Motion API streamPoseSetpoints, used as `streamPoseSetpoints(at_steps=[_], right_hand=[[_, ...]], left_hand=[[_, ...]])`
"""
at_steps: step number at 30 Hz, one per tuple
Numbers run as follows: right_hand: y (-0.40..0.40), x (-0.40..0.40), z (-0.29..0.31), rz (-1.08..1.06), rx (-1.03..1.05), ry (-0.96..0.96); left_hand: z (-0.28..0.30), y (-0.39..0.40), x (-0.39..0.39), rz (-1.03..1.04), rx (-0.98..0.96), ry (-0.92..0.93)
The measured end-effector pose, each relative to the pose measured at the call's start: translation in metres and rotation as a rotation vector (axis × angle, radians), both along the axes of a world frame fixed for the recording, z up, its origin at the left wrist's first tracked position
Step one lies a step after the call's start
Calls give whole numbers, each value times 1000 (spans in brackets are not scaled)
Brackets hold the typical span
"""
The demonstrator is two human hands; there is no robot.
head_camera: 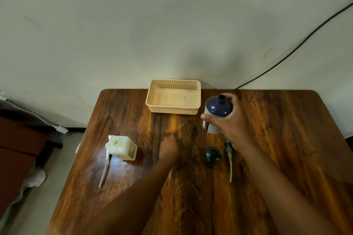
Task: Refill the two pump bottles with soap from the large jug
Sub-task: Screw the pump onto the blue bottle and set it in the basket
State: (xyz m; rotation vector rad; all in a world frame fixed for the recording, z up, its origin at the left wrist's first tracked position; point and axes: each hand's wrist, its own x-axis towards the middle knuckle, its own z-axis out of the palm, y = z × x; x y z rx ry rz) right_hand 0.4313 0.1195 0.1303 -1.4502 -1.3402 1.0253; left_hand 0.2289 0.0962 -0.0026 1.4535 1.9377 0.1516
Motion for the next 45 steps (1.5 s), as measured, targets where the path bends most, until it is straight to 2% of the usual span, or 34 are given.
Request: streamPoseSetpoints(at_steps=[7, 15, 23, 28, 35, 45], right_hand=[[8, -15, 43, 66, -7, -4], [33, -66, 147, 75, 169, -44], [44, -121, 264, 151, 351, -19], [42, -144, 301, 185, 407, -25], [32, -161, 310, 207, 417, -40], [22, -169, 317, 215, 436, -73]], left_hand=[[112, 48, -23, -35, 325, -140], [309, 91, -71, 20, 695, -179], [510, 77, -109, 0, 998, -288], [597, 49, -119, -22, 1167, -355], [647, 23, -118, -63, 1308, -435], [631, 15, -104, -68, 1281, -428]])
